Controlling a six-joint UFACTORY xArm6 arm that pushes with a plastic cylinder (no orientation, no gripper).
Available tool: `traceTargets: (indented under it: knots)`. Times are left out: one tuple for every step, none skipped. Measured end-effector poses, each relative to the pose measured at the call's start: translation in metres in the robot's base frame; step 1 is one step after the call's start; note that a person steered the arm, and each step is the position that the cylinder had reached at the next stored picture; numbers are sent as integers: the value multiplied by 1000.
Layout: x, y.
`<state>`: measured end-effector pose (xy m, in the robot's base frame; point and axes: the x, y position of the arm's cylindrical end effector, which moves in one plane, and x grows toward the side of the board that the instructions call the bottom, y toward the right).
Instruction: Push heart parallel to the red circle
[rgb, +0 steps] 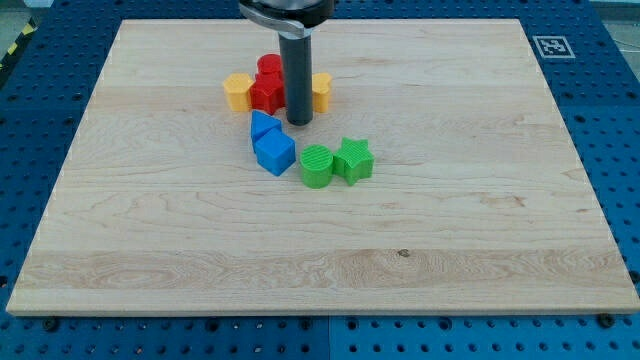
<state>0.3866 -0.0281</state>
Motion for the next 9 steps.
traceTargets:
  knots:
    - [-13,-4]
    - [-41,9]
    - [-31,55]
    - [17,74]
    - [16,74]
    - [15,117]
    - [-10,146]
    - [-66,108]
    - [-94,57]
